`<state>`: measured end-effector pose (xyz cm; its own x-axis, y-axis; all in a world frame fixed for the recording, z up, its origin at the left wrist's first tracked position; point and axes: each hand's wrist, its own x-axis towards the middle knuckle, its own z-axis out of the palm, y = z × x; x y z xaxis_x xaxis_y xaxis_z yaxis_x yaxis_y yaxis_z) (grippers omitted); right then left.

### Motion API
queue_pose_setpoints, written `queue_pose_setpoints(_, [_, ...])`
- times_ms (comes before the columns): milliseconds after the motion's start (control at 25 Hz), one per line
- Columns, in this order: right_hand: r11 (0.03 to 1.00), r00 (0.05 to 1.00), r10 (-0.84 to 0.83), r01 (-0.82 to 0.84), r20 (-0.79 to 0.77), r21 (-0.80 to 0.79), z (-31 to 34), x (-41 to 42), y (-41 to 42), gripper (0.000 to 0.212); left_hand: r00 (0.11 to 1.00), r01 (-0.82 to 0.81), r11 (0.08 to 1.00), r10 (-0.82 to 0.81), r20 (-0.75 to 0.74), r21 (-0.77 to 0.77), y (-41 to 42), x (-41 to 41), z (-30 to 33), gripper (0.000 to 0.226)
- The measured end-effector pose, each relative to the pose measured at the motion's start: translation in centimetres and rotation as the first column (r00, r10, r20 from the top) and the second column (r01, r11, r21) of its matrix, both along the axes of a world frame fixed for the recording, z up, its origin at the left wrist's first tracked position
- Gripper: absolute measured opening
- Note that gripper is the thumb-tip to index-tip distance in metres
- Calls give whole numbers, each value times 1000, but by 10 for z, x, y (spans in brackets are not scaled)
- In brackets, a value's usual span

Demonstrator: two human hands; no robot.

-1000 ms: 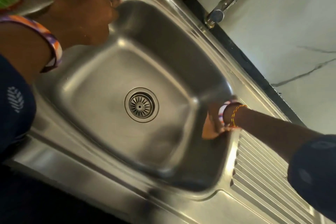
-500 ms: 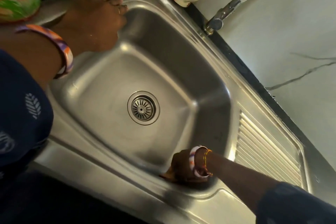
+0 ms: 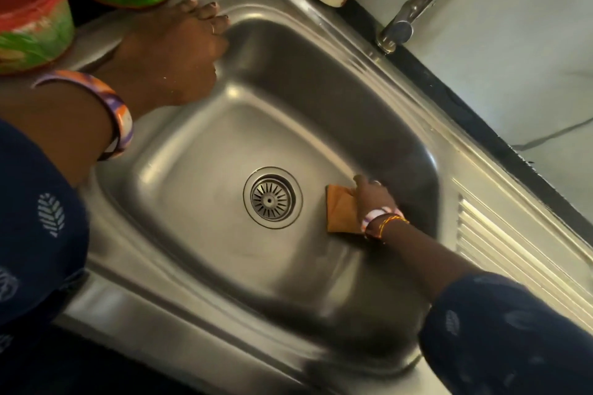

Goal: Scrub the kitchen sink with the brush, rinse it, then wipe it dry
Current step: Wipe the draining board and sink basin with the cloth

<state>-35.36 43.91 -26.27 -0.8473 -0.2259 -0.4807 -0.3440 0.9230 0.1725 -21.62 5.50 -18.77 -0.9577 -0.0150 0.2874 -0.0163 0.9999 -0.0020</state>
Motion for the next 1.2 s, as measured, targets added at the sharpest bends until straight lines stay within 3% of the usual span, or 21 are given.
queue_pose_setpoints(120, [993, 996, 79, -74, -51, 87, 29, 29, -11, 44, 998, 14, 1000, -13, -59, 15, 25, -24, 22, 41])
queue_pose_setpoints(280, [993, 982, 39, -58, 185, 98, 27, 35, -19, 49, 997, -40, 999, 40, -59, 11, 21, -22, 18, 44])
queue_pose_setpoints(400, [992, 953, 87, -110, 291, 64, 35, 72, -20, 76, 999, -39, 999, 39, -29, 24, 23, -24, 21, 44])
queue_pose_setpoints(480, [967, 905, 229, -253, 358, 22, 32, 109, -25, 89, 998, -64, 998, 64, -24, 20, 22, -21, 21, 43])
queue_pose_setpoints(720, [874, 786, 480, -468, 391, -132, 28, 134, -48, 60, 997, -82, 997, 82, -15, 13, 24, -23, 23, 45])
queue_pose_setpoints(800, [735, 635, 673, -631, 379, -248, 26, 141, -52, 49, 996, -88, 996, 89, -8, 21, 25, -22, 24, 45])
queue_pose_setpoints(880, [543, 471, 839, -754, 272, -370, 22, 144, -61, 39, 996, -91, 995, 92, -11, 33, 25, -23, 25, 44])
queue_pose_setpoints(920, [481, 439, 876, -783, 198, -394, 22, 143, -68, 38, 996, -92, 995, 93, -17, 29, 25, -23, 25, 45])
queue_pose_setpoints(1000, [461, 504, 864, -790, 0, -403, 10, 138, -82, 38, 995, -99, 995, 100, -20, 29, 25, -23, 26, 44])
queue_pose_setpoints(1040, [402, 494, 861, -809, -124, -428, 3, 137, -91, 38, 994, -102, 994, 103, -21, 33, 25, -23, 26, 44])
queue_pose_setpoints(1120, [113, 310, 872, -880, -378, -461, -15, 131, -118, 34, 994, -106, 994, 106, -1, 30, 26, -24, 27, 45])
queue_pose_setpoints(1200, [-90, 124, 849, -923, -514, -373, -26, 122, -156, 27, 995, -103, 994, 102, 14, 31, 28, -24, 27, 45])
